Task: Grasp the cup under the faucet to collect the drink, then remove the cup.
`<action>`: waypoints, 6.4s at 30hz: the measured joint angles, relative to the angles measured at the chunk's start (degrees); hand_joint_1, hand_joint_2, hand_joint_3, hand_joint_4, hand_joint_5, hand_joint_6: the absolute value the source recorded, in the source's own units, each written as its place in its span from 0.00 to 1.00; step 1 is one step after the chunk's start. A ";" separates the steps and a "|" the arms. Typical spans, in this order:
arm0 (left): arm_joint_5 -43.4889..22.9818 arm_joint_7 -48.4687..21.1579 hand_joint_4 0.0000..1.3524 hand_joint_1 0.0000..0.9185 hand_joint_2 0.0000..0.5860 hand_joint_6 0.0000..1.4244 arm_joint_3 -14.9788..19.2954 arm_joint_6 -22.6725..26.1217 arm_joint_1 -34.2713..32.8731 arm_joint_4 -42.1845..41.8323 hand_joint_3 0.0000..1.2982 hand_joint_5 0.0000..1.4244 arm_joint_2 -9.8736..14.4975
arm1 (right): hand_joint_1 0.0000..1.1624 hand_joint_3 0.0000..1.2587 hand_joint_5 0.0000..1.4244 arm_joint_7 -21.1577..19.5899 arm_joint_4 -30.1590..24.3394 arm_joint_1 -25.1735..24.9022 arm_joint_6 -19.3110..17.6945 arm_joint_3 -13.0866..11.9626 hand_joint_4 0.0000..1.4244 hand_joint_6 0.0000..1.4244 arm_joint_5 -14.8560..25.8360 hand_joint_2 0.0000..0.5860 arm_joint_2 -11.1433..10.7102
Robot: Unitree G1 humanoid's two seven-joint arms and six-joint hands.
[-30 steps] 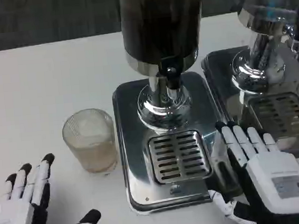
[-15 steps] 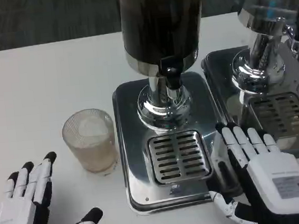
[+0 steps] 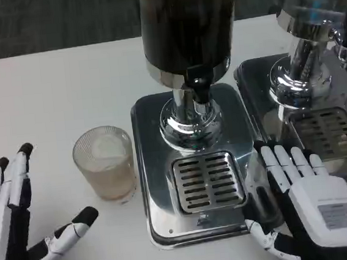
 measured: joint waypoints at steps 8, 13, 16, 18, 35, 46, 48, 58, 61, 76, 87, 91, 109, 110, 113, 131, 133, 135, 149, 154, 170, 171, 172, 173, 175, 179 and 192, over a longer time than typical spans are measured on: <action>-7.34 2.88 0.00 0.00 0.00 0.00 0.82 -11.38 -8.24 16.41 0.00 0.00 -0.59 | 0.28 0.00 0.00 -0.25 0.00 0.13 1.30 0.98 0.00 0.00 -0.82 0.74 1.86; -8.76 2.37 0.00 0.00 0.00 0.00 -1.02 -15.62 -11.61 24.18 0.00 0.00 -0.97 | 0.28 0.00 0.00 -0.43 0.00 0.13 1.71 1.08 0.00 0.00 -1.06 0.74 2.13; -8.61 1.88 0.00 0.00 0.00 0.00 -2.58 -16.84 -12.66 27.40 0.00 0.00 -0.98 | 0.28 0.00 0.00 -0.50 0.00 0.13 1.76 1.08 0.00 0.00 -1.13 0.75 2.15; -8.14 1.87 0.00 0.00 0.00 0.00 -3.72 -17.23 -13.41 29.05 0.00 0.00 -0.98 | 0.28 0.00 0.00 -0.52 0.00 0.07 1.77 1.09 0.00 0.00 -1.14 0.75 2.19; -6.94 1.91 0.00 0.00 0.00 0.00 -6.32 -16.50 -19.07 34.69 0.00 0.00 -1.88 | 0.29 0.00 0.00 -0.52 -0.40 0.17 2.06 1.17 0.00 0.00 -1.07 0.76 2.13; -7.07 1.36 0.00 0.00 0.00 0.00 -8.19 -14.21 -24.71 40.03 0.00 0.00 -3.26 | 0.29 0.00 0.00 -0.10 -0.54 -0.63 2.22 1.30 0.00 0.00 -1.07 0.75 1.89; -7.05 1.37 0.00 0.00 0.00 0.00 -8.27 -14.19 -25.32 40.11 0.00 0.00 -3.26 | 0.29 0.00 0.00 -0.09 -0.54 -0.73 2.22 1.34 0.00 0.00 -1.07 0.74 1.88; -6.97 1.79 0.00 0.04 0.00 0.00 -9.45 -14.22 -29.51 44.84 0.00 0.02 -3.37 | 0.29 0.00 0.00 0.15 -1.21 -0.36 2.69 1.50 0.00 0.00 -1.10 0.74 1.91; -7.18 1.79 0.00 0.08 0.00 0.03 -10.30 -14.74 -30.66 46.63 0.00 0.04 -3.94 | 0.29 0.00 0.00 0.26 -1.93 0.15 2.98 1.59 0.00 0.00 -1.26 0.74 2.02; -7.15 3.66 0.05 0.37 0.09 0.37 -12.69 -19.48 -33.58 50.15 0.00 0.29 -4.25 | 0.29 0.03 0.00 1.46 -3.31 1.18 4.66 1.80 0.00 0.01 -2.18 0.73 2.42; -6.52 9.81 0.46 0.58 0.14 0.82 -14.01 -20.48 -34.63 51.61 0.32 0.64 -4.90 | 0.30 0.03 0.00 2.13 -3.53 1.24 4.72 1.56 0.00 0.02 -2.18 0.73 2.83; -5.19 12.29 0.51 0.59 0.11 0.88 -14.97 -20.56 -34.63 51.68 0.38 0.68 -5.10 | 0.30 0.04 0.00 2.20 -3.53 1.20 4.72 1.36 0.00 0.03 -2.16 0.73 2.86; -2.21 21.31 0.54 0.60 0.08 0.89 -15.95 -20.13 -33.78 51.23 0.42 0.68 -5.60 | 0.30 0.04 0.00 2.21 -3.46 0.54 4.69 0.93 0.00 0.03 -1.48 0.73 2.82; -2.18 21.75 0.54 0.60 0.08 0.89 -15.94 -20.12 -33.75 50.73 0.42 0.68 -5.59 | 0.30 0.04 0.00 2.21 -3.46 0.51 4.68 0.92 0.00 0.03 -1.46 0.73 2.82; -2.15 22.87 0.53 0.60 0.09 0.89 -15.94 -20.13 -33.74 48.87 0.42 0.68 -5.59 | 0.30 0.04 0.00 2.20 -3.31 0.20 4.66 0.93 0.00 0.03 -1.44 0.73 2.83; -0.63 19.19 0.52 0.58 0.08 0.87 -17.65 -23.88 -33.31 41.15 0.42 0.68 -5.21 | 0.31 0.04 0.00 -0.49 -2.25 0.21 5.86 0.97 0.00 0.00 -2.36 0.75 4.26; -0.08 18.54 0.52 0.58 0.08 0.87 -18.38 -24.29 -33.38 41.31 0.42 0.68 -5.39 | 0.31 0.04 0.00 -1.00 -2.17 0.24 5.94 0.97 0.00 0.00 -2.37 0.75 4.51; 0.03 17.95 0.52 0.58 0.08 0.87 -18.95 -24.56 -33.69 41.86 0.43 0.68 -5.62 | 0.31 0.04 0.00 -1.31 -2.15 0.26 6.05 0.96 0.00 0.00 -2.37 0.75 4.75; -0.20 11.51 0.54 0.58 0.08 0.88 -21.50 -25.99 -42.42 52.95 0.45 0.68 -10.77 | 0.31 0.04 0.00 -4.21 -1.89 0.67 7.02 -0.24 0.00 0.00 -1.19 0.75 6.94; 0.41 10.92 0.54 0.58 0.08 0.88 -23.22 -25.73 -44.32 54.07 0.45 0.68 -13.01 | 0.32 0.04 0.00 -4.21 -1.82 0.67 7.00 -0.35 0.00 0.00 -0.84 0.74 6.65; 4.13 13.91 0.46 0.36 0.09 0.74 -26.74 -24.20 -46.56 56.25 0.40 0.60 -14.00 | 0.33 0.03 0.00 -4.43 -1.63 0.66 7.00 -0.42 0.00 0.00 -0.61 0.74 7.38; 4.27 14.23 0.45 0.33 0.10 0.73 -26.92 -24.03 -46.56 56.25 0.39 0.60 -14.00 | 0.33 0.03 0.00 -4.43 -1.60 0.66 7.00 -0.43 0.00 0.00 -0.60 0.74 7.40; 4.31 14.39 0.45 0.31 0.10 0.72 -27.08 -23.77 -46.56 56.27 0.39 0.59 -13.98 | 0.33 0.03 0.00 -4.43 -1.57 0.65 7.00 -0.43 0.00 0.00 -0.59 0.74 7.40; 4.31 14.43 0.44 0.29 0.10 0.71 -27.25 -23.49 -46.56 56.38 0.38 0.58 -13.91 | 0.33 0.03 0.00 -4.43 -1.53 0.66 7.00 -0.44 0.00 0.00 -0.57 0.74 7.40; 4.33 14.42 0.39 0.23 0.11 0.68 -27.62 -23.46 -46.56 56.76 0.35 0.54 -13.63 | 0.33 0.03 0.00 -4.43 -1.42 0.65 6.95 -0.46 0.00 0.00 -0.34 0.74 7.39; 4.33 14.93 0.35 0.14 0.07 0.64 -27.95 -23.34 -46.55 56.88 0.32 0.49 -13.48 | 0.33 0.03 0.00 -4.43 -1.14 0.54 6.67 -0.51 0.00 0.00 -0.04 0.74 7.31; 4.07 15.87 0.26 0.04 0.00 0.53 -28.02 -22.61 -46.30 56.09 0.23 0.43 -12.34 | 0.32 0.03 0.00 -4.43 0.07 0.32 6.19 -0.79 0.00 0.00 0.71 0.74 6.96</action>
